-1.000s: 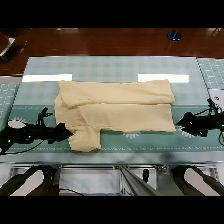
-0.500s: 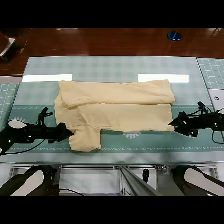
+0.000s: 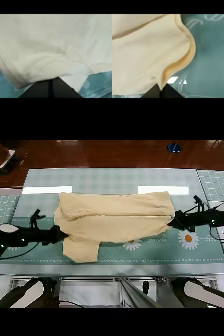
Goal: Fold the shirts.
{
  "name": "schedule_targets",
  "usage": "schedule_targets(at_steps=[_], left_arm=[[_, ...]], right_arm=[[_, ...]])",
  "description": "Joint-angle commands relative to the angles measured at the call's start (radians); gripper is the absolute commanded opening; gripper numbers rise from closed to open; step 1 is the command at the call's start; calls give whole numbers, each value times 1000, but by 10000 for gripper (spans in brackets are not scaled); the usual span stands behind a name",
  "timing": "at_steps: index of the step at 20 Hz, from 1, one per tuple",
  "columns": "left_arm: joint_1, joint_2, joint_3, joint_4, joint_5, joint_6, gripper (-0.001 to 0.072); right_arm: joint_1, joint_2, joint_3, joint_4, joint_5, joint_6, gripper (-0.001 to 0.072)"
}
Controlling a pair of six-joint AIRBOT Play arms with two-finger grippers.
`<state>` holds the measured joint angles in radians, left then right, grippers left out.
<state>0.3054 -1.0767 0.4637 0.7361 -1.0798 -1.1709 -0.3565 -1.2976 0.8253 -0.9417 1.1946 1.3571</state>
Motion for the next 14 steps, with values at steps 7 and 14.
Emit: schedule_targets(at_steps=[7,14], left_arm=[[-79,-185,436,-123,87,-35,16],[-100,-500,755,-124,94,-103,17]], right_arm=[[61,-66,277,21,-48,11,26],[60,-302,497,69,-105,45,26]])
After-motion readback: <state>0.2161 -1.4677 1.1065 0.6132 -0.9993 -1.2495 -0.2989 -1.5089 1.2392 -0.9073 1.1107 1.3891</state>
